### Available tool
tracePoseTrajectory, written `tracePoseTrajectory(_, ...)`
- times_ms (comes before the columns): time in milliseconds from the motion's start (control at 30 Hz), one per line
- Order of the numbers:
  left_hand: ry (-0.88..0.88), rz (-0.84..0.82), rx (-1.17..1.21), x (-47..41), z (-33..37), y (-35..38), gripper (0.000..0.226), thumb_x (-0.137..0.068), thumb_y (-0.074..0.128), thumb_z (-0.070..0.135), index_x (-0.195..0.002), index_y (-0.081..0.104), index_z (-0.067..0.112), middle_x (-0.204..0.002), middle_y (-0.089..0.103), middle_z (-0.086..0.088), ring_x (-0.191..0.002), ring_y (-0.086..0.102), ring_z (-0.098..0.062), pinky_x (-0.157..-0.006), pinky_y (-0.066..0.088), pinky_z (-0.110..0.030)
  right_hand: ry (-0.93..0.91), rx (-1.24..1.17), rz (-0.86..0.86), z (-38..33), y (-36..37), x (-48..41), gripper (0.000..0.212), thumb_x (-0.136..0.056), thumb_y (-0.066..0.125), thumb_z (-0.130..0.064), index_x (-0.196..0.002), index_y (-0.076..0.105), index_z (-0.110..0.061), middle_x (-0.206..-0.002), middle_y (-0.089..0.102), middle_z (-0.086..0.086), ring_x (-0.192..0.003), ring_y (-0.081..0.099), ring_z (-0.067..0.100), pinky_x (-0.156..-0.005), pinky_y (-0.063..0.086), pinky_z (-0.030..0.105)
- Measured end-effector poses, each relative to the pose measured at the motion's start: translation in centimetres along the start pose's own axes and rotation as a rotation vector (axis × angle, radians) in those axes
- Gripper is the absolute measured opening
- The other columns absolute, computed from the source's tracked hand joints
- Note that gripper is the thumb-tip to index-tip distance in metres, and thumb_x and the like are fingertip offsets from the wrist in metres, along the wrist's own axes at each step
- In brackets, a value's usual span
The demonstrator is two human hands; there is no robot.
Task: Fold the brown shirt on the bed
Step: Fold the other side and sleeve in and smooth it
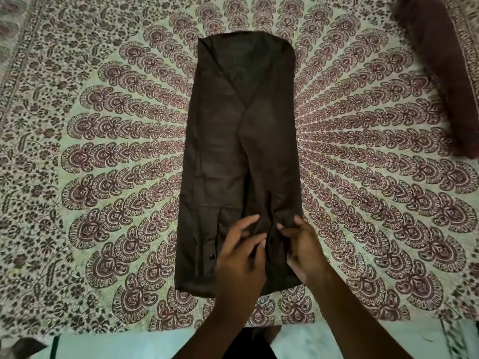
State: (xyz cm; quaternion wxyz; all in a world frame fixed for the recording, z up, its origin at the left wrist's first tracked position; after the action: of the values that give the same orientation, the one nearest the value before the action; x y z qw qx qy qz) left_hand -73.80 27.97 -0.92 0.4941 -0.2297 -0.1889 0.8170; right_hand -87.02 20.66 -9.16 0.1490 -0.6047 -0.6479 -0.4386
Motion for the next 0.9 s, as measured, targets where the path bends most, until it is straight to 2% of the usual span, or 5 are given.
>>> tracePoseTrajectory(133,0.073,-0.028,-0.050,0.5,0.0,-0.2,0.019,-0.092,0.066,-0.003,-0.108,0.075,0.003,-0.130,0.063,-0.008,-0.122,0.062,-0.014,-0.107,0.045,-0.023,0.024,0.125,0.066,1.1,-0.4,-0.4,0.025,-0.097,0.056,0.005,-0.121,0.065,0.006,-0.118,0.072,0.025,-0.109,0.071,0.039,-0.086,0.062,0.043)
tracePoseTrajectory(267,-0.224,-0.054,-0.131,1.8,-4.1,0.2,0.025,-0.083,0.075,-0.003,-0.103,0.075,0.012,-0.119,0.058,-0.003,-0.103,0.062,-0.016,-0.097,0.047,-0.017,0.036,0.503,0.221,2.0,-1.8,-1.3,0.005,-0.093,0.073,-0.009,-0.092,0.070,-0.013,-0.094,0.077,0.010,-0.102,0.073,0.040,-0.082,0.062,0.053)
tracePoseTrajectory(433,-0.311,-0.235,-0.243,2.8,-7.6,1.1,0.025,-0.079,0.077,-0.003,-0.098,0.076,0.014,-0.106,0.065,-0.004,-0.078,0.066,-0.020,-0.077,0.039,-0.014,-0.108,0.829,0.236,2.9,-3.9,-2.2,0.033,-0.062,0.081,-0.048,-0.087,0.062,-0.037,-0.086,0.075,0.002,-0.087,0.073,0.029,-0.078,0.061,0.056)
tracePoseTrajectory(633,-0.425,-0.429,-0.225,3.3,-9.0,2.0,0.027,-0.086,0.072,0.009,-0.105,0.066,0.026,-0.089,0.058,0.005,-0.085,0.063,-0.027,-0.076,0.051,-0.034,-0.163,0.987,0.301,1.4,-3.1,-0.2,0.036,-0.078,0.088,-0.015,-0.082,0.056,-0.032,-0.066,0.063,0.000,-0.071,0.071,0.030,-0.069,0.061,0.055)
tracePoseTrajectory(900,-0.352,-0.756,-0.635,0.8,-7.2,1.9,0.032,-0.091,0.060,0.054,-0.116,0.067,0.036,-0.111,0.066,0.008,-0.118,0.061,-0.020,-0.091,0.054,-0.038,-0.281,1.321,0.394,-0.3,-1.8,-0.2,0.047,-0.084,0.081,-0.030,-0.121,0.059,-0.011,-0.118,0.060,0.015,-0.112,0.059,0.035,-0.086,0.054,0.037)
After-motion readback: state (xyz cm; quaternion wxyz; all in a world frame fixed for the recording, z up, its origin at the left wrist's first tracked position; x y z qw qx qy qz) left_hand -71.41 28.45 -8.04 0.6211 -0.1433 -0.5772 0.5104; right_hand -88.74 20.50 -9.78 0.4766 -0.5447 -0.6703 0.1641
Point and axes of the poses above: each hand's wrist, its own x-axis away from the middle knuckle, its own y-axis out of the palm, z = x × y, the point moved 5 cm from there along -x, towards the middle knuckle
